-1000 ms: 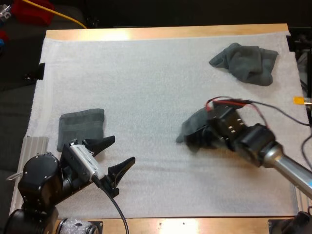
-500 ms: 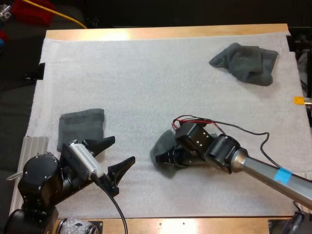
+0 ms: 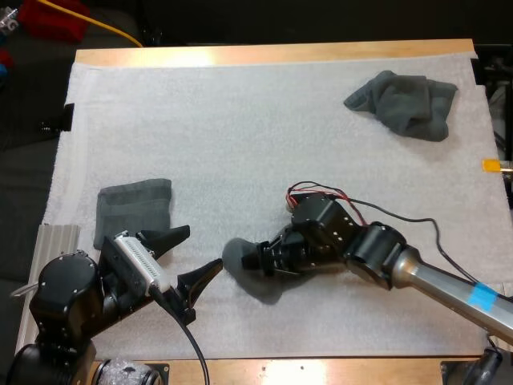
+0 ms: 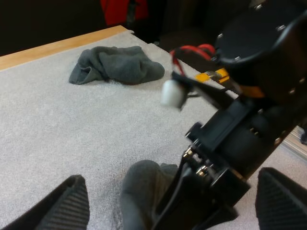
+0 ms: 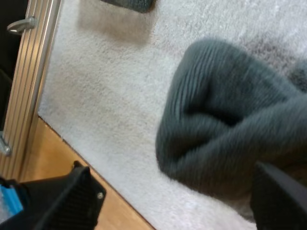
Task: Pick towel from pile, fold and stack
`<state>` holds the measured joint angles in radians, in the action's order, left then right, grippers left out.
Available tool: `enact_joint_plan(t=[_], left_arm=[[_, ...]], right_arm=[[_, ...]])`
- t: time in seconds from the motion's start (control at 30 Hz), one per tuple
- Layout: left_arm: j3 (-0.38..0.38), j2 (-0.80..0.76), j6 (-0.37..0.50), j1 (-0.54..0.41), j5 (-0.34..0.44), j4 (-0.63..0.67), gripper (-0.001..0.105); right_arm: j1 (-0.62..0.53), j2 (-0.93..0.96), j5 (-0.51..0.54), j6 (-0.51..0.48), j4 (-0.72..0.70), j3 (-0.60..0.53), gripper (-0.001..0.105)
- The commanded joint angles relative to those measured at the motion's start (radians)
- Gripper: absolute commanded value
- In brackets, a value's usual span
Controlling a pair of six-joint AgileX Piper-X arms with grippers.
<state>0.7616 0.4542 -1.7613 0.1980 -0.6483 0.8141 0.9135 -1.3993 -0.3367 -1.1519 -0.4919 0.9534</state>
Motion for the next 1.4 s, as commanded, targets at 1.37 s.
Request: enact_joint_plan(t=[1.37], left_arm=[[0.008, -0.001, -0.009, 0.004, -0.008, 0.109, 0.069]], right_arm=[[-0.307, 0.130, 0.124, -0.401, -0.336, -0.053, 0.067]])
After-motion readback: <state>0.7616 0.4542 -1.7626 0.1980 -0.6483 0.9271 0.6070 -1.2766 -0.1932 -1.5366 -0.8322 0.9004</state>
